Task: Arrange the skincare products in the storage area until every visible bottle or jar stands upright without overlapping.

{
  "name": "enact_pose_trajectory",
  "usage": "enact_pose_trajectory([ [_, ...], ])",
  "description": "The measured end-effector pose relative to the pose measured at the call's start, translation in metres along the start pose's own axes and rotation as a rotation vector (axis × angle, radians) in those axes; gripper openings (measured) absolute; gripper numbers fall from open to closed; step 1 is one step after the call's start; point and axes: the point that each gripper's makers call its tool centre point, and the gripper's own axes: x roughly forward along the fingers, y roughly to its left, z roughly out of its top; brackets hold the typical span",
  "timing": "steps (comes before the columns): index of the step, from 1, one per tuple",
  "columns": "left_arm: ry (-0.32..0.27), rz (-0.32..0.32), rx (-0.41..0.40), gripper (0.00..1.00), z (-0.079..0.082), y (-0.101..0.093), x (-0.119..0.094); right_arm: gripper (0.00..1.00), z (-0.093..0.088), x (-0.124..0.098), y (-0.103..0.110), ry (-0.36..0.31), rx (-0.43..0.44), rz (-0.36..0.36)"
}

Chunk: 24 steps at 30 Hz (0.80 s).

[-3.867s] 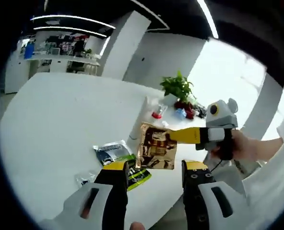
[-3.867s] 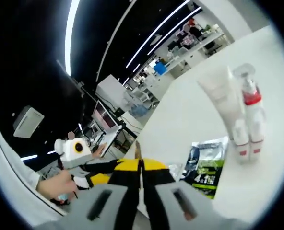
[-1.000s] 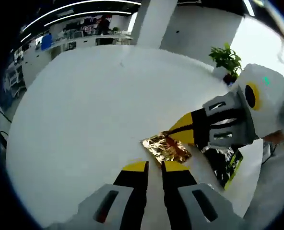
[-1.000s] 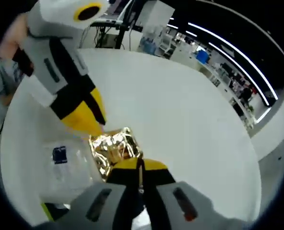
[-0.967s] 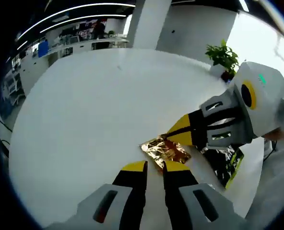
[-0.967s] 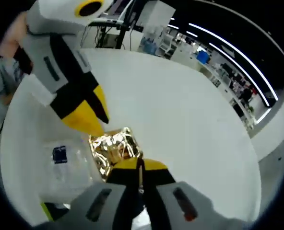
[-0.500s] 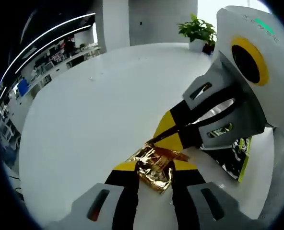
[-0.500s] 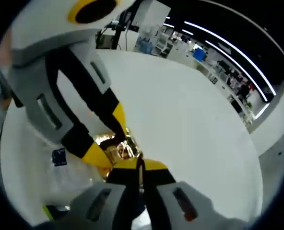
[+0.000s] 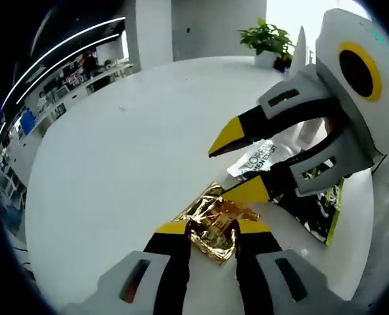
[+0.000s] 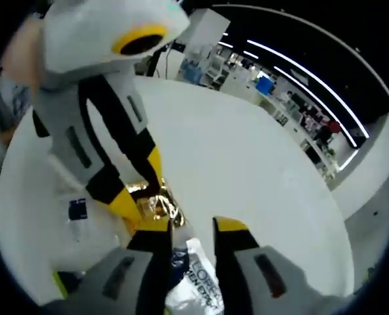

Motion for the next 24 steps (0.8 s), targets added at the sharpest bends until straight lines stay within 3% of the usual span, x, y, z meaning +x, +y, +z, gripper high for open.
enact_pose_trajectory([
  [11,0.004,0.021,-0.025,0.26,0.002,0.001,-0.006,0.3,-0.002,-0.038,-0.005,-0.045,0.03,-0.019],
  [18,-0.017,0.031,-0.035,0.28,0.011,-0.005,-0.022,0.44,0.004,-0.063,0.0,-0.084,0.071,-0.025],
  [24,-0.043,0.05,-0.052,0.36,0.018,-0.013,-0.045,0.52,0.005,-0.093,0.008,-0.107,0.093,-0.031],
])
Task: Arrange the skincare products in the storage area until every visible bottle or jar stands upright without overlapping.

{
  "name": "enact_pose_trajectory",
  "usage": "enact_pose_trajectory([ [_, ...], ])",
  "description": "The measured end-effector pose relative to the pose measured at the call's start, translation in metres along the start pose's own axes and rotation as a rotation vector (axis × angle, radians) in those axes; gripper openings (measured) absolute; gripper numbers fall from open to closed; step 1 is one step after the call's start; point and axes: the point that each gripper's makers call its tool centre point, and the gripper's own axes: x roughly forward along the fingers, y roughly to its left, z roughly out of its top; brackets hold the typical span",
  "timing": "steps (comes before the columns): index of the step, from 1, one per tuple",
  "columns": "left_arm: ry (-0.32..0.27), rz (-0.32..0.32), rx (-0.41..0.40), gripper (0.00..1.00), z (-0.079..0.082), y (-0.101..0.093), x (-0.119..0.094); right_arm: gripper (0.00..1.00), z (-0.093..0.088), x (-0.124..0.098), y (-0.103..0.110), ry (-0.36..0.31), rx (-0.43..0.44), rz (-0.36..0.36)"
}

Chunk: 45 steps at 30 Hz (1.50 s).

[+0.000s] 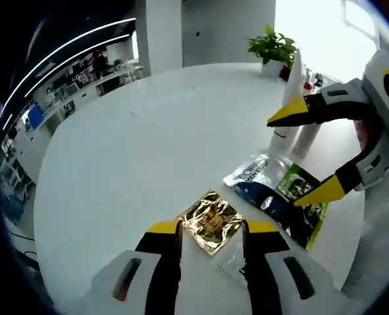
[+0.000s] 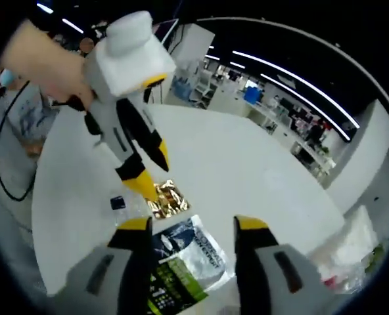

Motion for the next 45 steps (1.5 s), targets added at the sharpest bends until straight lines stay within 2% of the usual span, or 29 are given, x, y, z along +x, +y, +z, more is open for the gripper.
enact_pose_trajectory([
  [6,-0.022,0.008,-0.031,0.43,-0.001,-0.014,-0.022,0.62,-0.007,-0.037,0.006,-0.014,0.067,-0.019],
  [11,-0.044,0.012,-0.087,0.53,-0.008,-0.026,-0.042,0.7,-0.019,-0.072,0.008,-0.02,0.171,-0.052],
  [13,-0.046,0.024,-0.109,0.55,-0.014,-0.03,-0.052,0.76,-0.023,-0.089,0.01,-0.043,0.255,-0.049],
  [18,-0.06,0.042,-0.161,0.63,-0.029,-0.039,-0.077,0.9,-0.036,-0.125,0.002,-0.075,0.386,-0.105],
  [19,-0.062,0.048,-0.172,0.64,-0.033,-0.041,-0.083,0.92,-0.039,-0.132,-0.001,-0.077,0.403,-0.118],
  [20,-0.061,0.051,-0.179,0.66,-0.036,-0.043,-0.087,0.94,-0.045,-0.144,-0.004,-0.084,0.455,-0.141],
  [24,-0.062,0.061,-0.206,0.74,-0.045,-0.051,-0.102,0.97,-0.059,-0.167,-0.014,-0.091,0.524,-0.194],
  [30,-0.099,0.103,-0.274,0.86,-0.054,-0.06,-0.124,1.0,-0.066,-0.191,-0.019,-0.115,0.586,-0.229],
  [35,-0.109,0.135,-0.287,0.95,-0.063,-0.064,-0.134,1.0,-0.075,-0.202,-0.013,-0.124,0.644,-0.244],
  [39,-0.131,0.15,-0.295,0.97,-0.065,-0.065,-0.141,1.0,-0.086,-0.206,-0.008,-0.114,0.667,-0.259],
  [41,-0.19,0.164,-0.283,0.97,-0.053,-0.062,-0.145,1.0,-0.086,-0.207,-0.01,-0.116,0.663,-0.271],
  [42,-0.193,0.161,-0.284,0.97,-0.053,-0.063,-0.145,1.0,-0.083,-0.208,-0.014,-0.139,0.656,-0.286],
  [45,-0.17,0.152,-0.287,0.97,-0.057,-0.065,-0.142,1.0,-0.087,-0.205,-0.011,-0.118,0.653,-0.275],
])
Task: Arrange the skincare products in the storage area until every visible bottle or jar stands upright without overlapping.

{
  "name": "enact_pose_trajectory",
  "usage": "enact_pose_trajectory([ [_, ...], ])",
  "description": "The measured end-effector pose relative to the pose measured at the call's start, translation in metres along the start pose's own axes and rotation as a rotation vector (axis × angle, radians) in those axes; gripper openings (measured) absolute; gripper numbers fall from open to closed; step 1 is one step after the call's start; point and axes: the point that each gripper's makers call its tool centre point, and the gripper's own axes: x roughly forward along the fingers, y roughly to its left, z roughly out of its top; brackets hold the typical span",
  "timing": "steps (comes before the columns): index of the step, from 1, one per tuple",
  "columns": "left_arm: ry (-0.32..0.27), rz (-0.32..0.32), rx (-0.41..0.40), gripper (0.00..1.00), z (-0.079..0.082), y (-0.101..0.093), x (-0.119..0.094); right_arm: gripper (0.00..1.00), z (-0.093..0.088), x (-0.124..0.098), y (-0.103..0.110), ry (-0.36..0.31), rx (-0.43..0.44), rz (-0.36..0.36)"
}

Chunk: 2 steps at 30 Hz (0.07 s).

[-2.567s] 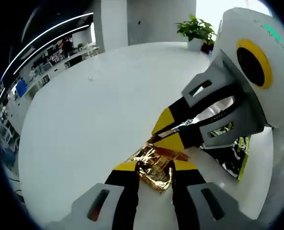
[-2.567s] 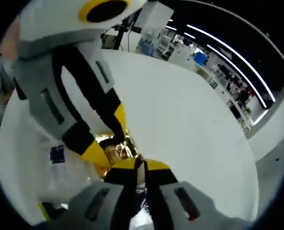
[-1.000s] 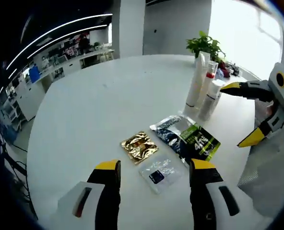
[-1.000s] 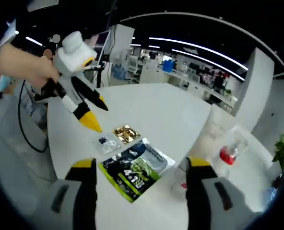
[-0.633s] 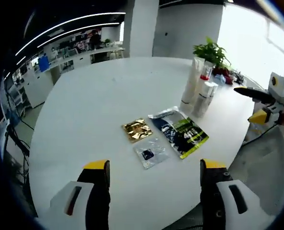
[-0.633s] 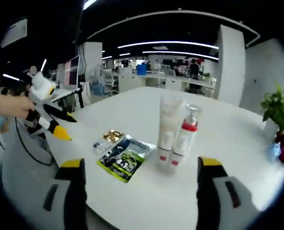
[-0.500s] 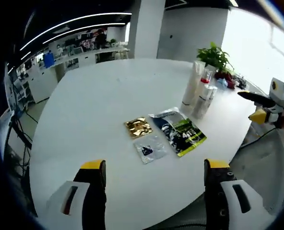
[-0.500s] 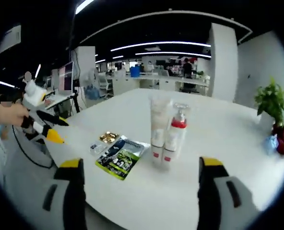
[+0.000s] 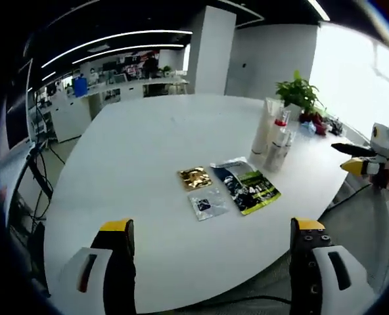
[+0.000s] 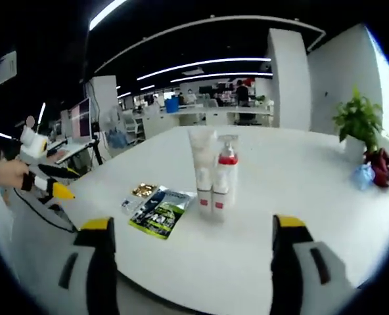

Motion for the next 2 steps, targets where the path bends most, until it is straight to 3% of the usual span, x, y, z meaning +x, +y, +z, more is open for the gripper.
enact_pose_trajectory([
  [2,0.003,-0.001,0.01,0.97,-0.0003,-0.0015,0.0009,1.0,0.0013,0.0001,-0.0005,-0.007,-0.011,-0.003],
])
